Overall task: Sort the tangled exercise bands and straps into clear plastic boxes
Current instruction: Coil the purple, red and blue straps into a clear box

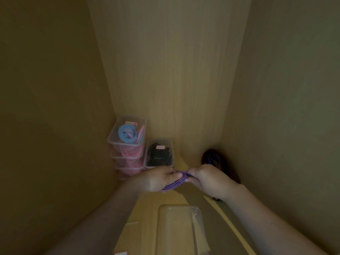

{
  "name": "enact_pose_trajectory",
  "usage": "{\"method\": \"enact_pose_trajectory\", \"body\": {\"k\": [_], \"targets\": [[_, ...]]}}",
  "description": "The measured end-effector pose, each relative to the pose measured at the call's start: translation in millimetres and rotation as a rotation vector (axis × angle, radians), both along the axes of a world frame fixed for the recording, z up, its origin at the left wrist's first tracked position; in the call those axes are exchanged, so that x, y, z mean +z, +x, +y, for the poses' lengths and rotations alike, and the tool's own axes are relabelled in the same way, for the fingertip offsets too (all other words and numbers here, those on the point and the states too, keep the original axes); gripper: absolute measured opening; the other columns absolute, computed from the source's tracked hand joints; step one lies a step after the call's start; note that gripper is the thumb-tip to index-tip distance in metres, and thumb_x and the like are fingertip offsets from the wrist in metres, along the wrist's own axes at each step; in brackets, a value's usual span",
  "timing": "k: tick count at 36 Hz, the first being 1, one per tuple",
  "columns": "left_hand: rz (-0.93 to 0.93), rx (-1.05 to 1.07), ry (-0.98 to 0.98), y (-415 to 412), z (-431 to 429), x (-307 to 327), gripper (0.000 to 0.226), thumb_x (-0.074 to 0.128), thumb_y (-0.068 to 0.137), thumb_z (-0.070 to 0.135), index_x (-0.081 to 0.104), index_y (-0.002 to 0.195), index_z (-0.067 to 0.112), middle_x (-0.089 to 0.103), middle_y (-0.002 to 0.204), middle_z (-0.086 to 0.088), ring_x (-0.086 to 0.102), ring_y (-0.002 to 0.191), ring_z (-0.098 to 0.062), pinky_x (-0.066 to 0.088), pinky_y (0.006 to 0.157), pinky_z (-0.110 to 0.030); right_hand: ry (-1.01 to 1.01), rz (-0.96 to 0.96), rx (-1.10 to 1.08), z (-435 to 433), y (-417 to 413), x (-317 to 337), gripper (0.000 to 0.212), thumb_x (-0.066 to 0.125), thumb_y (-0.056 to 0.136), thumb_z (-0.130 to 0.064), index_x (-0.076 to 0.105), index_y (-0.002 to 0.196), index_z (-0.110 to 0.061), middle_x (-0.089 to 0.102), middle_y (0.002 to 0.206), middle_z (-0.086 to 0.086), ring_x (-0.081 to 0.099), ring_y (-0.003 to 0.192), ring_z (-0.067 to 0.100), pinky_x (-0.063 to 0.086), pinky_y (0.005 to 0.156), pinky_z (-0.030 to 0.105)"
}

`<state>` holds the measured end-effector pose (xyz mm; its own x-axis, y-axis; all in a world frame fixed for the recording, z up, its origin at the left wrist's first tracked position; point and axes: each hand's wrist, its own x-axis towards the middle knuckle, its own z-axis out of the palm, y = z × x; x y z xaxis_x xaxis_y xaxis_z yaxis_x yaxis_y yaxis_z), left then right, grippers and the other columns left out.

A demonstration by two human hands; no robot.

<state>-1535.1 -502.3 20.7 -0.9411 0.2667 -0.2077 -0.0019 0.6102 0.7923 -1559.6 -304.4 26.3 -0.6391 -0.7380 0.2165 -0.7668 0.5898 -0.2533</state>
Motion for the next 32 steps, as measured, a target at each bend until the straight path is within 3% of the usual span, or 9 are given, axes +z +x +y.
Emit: {"method": "enact_pose_trajectory", "body": {"k": [3, 6, 9, 13, 16, 21, 25, 27, 32], "targets": [[-0.056, 0.157, 0.321, 5.4, 8.9, -5.5, 0.019, 0.046, 0.101, 0.028, 0.057, 0.087, 0.021, 0.056, 0.072, -0.002, 0.054, 0.057, -0.007, 0.049, 0.055, -0.021, -0.069, 0.048, -0.111, 0.0, -4.9, -11.0, 0.04, 0.038, 0.098, -0.043, 0.063, 0.091, -0.012, 0.065, 0.075, 0.011, 0.062, 0.071, 0.03, 0.045, 0.059, 0.041], [-0.04, 0.28, 0.456, 5.8, 21.7, -11.2, 0.021, 0.044, 0.101, 0.028, 0.054, 0.087, 0.016, 0.054, 0.072, -0.003, 0.054, 0.054, -0.005, 0.053, 0.058, -0.025, -0.139, 0.012, -0.151, -7.4, -5.4, -18.1, 0.029, 0.04, 0.096, -0.032, 0.06, 0.112, -0.017, 0.068, 0.083, 0.012, 0.065, 0.078, 0.032, 0.049, 0.063, 0.041], [-0.014, 0.423, 0.61, 4.1, 33.4, -15.6, 0.023, 0.044, 0.101, 0.027, 0.056, 0.086, 0.013, 0.055, 0.073, -0.006, 0.054, 0.059, -0.01, 0.052, 0.071, -0.036, -0.239, -0.112, -0.153, -11.3, -1.9, -20.7, 0.042, 0.043, 0.091, -0.025, 0.048, 0.133, -0.026, 0.07, 0.101, 0.006, 0.066, 0.092, 0.024, 0.052, 0.077, 0.039], [-0.02, 0.548, 0.992, -1.4, 44.0, -14.1, 0.027, 0.037, 0.103, 0.017, 0.06, 0.096, 0.007, 0.064, 0.093, -0.016, 0.063, 0.076, -0.015, 0.05, 0.077, -0.029, -0.311, -0.206, -0.133, -15.6, 8.8, -23.1, 0.066, 0.054, 0.088, -0.016, 0.028, 0.149, -0.024, 0.065, 0.119, 0.002, 0.061, 0.107, 0.014, 0.047, 0.09, 0.021], [-0.034, 0.595, 1.168, -3.8, 44.8, -10.9, 0.026, 0.035, 0.103, 0.013, 0.059, 0.101, 0.004, 0.064, 0.093, -0.014, 0.061, 0.082, -0.018, 0.049, 0.082, -0.031, -0.363, -0.272, -0.059, -20.2, 13.9, -23.8, 0.066, 0.062, 0.086, -0.014, 0.033, 0.146, -0.021, 0.06, 0.11, -0.007, 0.051, 0.095, -0.008, 0.037, 0.083, 0.006], [-0.071, 0.51, 1.188, 0.6, 44.2, -10.3, 0.024, 0.035, 0.103, 0.014, 0.051, 0.115, 0.0, 0.06, 0.1, -0.02, 0.06, 0.094, -0.027, 0.047, 0.094, -0.043, -0.457, -0.31, -0.052, -20.6, 11.5, -23.5, 0.07, 0.074, 0.08, -0.03, 0.035, 0.137, -0.038, 0.062, 0.119, -0.015, 0.058, 0.11, -0.002, 0.045, 0.092, 0.015], [-0.08, 0.468, 1.243, 1.5, 42.4, -9.3, 0.024, 0.033, 0.103, 0.012, 0.053, 0.106, 0.001, 0.061, 0.096, -0.019, 0.062, 0.09, -0.025, 0.049, 0.091, -0.04, -0.426, -0.283, -0.051, -16.8, 8.1, -21.1, 0.061, 0.068, 0.087, -0.027, 0.04, 0.142, -0.025, 0.06, 0.119, -0.015, 0.058, 0.111, 0.003, 0.041, 0.089, 0.008], [-0.07, 0.455, 1.249, -0.7, 40.8, -7.1, 0.021, 0.034, 0.102, 0.011, 0.054, 0.105, 0.004, 0.061, 0.095, -0.017, 0.062, 0.088, -0.023, 0.049, 0.086, -0.037, -0.421, -0.29, -0.062, -15.6, 4.8, -20.0, 0.059, 0.064, 0.089, -0.026, 0.039, 0.142, -0.024, 0.06, 0.122, -0.012, 0.058, 0.113, 0.005, 0.043, 0.093, 0.013], [0.02, 0.404, 0.886, -7.2, 23.6, 12.1, 0.013, 0.046, 0.1, 0.016, 0.058, 0.093, 0.015, 0.067, 0.084, -0.002, 0.061, 0.083, -0.016, 0.048, 0.079, -0.028, -0.335, -0.318, -0.124, -3.4, -15.2, -13.8, 0.065, 0.053, 0.087, -0.041, 0.036, 0.146, -0.02, 0.053, 0.139, -0.001, 0.049, 0.129, 0.011, 0.039, 0.11, 0.036]]}}
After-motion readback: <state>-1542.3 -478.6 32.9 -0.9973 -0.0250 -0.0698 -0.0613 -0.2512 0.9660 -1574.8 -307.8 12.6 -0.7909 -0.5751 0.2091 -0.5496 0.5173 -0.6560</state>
